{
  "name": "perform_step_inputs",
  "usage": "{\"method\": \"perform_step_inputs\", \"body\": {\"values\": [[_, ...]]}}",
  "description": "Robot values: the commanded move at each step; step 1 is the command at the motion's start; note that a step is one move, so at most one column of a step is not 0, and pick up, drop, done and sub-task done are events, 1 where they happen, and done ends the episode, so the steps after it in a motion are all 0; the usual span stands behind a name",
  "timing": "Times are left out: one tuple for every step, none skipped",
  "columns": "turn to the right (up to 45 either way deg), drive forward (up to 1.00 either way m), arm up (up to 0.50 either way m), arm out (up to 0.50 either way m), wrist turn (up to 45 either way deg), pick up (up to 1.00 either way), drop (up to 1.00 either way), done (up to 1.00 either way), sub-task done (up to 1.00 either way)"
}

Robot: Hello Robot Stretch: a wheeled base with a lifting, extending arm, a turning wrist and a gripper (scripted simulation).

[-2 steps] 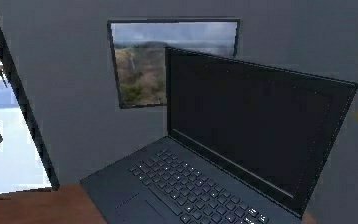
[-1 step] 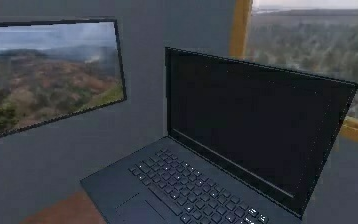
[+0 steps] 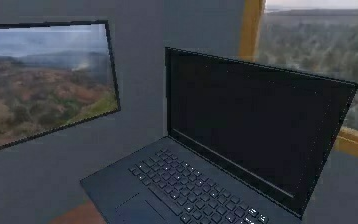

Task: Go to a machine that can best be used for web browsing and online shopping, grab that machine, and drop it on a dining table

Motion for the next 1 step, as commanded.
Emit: {"method": "perform_step_inputs", "body": {"values": [[-45.0, 0.0, 0.0, 0.0, 0.0, 0.0, 0.0, 0.0, 0.0]]}}
